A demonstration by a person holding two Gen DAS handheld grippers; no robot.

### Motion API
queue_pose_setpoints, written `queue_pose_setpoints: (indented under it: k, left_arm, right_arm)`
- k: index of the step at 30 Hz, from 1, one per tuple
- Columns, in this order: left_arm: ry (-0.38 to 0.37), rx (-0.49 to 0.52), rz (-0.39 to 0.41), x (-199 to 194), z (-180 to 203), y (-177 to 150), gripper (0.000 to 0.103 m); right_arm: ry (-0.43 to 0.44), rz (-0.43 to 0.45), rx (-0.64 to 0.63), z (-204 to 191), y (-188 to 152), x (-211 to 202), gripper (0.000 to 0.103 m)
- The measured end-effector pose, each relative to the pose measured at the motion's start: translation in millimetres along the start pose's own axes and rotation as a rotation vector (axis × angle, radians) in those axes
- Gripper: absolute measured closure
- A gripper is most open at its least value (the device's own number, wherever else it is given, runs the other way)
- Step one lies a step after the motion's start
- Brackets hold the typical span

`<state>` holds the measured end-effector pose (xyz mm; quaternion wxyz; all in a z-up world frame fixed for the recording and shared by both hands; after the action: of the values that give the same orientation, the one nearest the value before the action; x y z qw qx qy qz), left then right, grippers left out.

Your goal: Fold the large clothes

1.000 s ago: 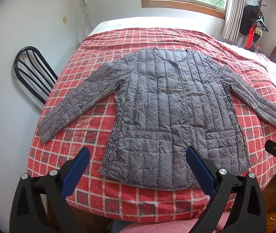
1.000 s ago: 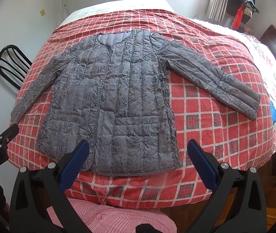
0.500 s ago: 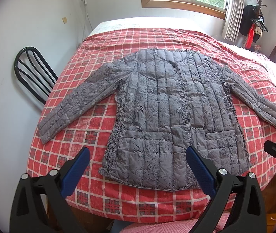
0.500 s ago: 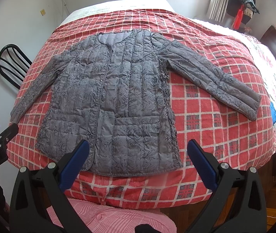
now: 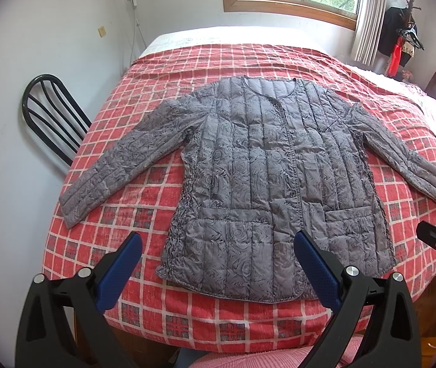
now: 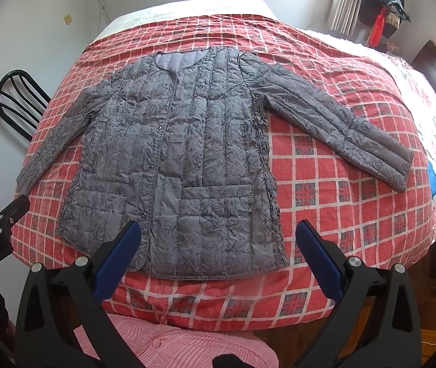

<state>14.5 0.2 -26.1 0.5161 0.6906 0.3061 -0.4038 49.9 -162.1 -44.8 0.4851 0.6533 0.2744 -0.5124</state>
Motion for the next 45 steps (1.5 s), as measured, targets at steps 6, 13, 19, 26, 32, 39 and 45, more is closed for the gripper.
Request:
queue_pose_setpoints:
  k: [6, 13, 19, 26, 32, 39, 45]
  left_arm:
    - [0.000, 0.001, 0.001, 0, 0, 0, 0.004]
    - [0.004, 0.006, -0.002, 5, -7, 13, 0.004]
    - [0.011, 0.024, -0.007, 18, 6, 24, 0.004]
    - [-0.040, 0.039, 0.051, 56, 16, 51, 0.004]
    - [-0.178, 0.036, 0.066, 117, 42, 103, 0.004]
    - [-0.216, 0.056, 0.035, 187, 90, 174, 0.005]
    - [-0.295, 0.040, -0.024, 239, 131, 213, 0.008]
  right_arm:
    - [-0.001, 0.001, 0.002, 2, 0, 0, 0.003]
    - [-0.007, 0.004, 0.012, 3, 6, 9, 0.003]
    - [0.016, 0.004, 0.031, 10, 14, 18, 0.003]
    - [0.105, 0.105, 0.154, 56, 41, 40, 0.003]
    - [0.032, 0.189, 0.351, 157, 76, 70, 0.003]
    - [-0.067, 0.217, 0.583, 319, 103, 96, 0.003]
    - [-0.126, 0.146, 0.706, 418, 94, 130, 0.003]
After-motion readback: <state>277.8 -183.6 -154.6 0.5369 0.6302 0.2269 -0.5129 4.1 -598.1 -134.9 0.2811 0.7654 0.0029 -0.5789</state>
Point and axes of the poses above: each gripper's, at about its wrist camera, not at the fingertips, and x roughly the way its jaws point, z to its right, y to its top, the point moved 3 cm from there along x, roughly the way its jaws point, and after that the axes turned 7 degrees about x, right-handed, at the moved point
